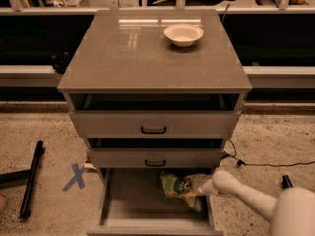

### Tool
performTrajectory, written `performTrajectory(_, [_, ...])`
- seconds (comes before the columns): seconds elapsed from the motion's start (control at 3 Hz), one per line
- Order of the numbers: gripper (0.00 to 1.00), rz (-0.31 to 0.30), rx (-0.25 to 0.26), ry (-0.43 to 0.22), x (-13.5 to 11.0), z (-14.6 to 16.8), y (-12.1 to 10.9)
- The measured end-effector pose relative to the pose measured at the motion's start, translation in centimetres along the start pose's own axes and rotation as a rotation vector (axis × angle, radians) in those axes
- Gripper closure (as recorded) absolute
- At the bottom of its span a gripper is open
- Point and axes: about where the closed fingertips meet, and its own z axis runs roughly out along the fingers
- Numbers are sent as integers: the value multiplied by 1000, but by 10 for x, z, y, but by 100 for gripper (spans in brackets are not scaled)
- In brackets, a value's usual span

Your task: Pick green rice chip bag from bottom drawer and place on counter

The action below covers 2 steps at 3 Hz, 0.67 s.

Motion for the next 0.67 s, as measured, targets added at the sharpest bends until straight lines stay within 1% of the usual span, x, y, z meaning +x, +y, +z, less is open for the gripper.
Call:
performTrajectory(0.33, [100, -78, 126, -19, -30, -92, -19])
performTrajectory(0.67, [100, -59, 98, -28, -30, -107, 18])
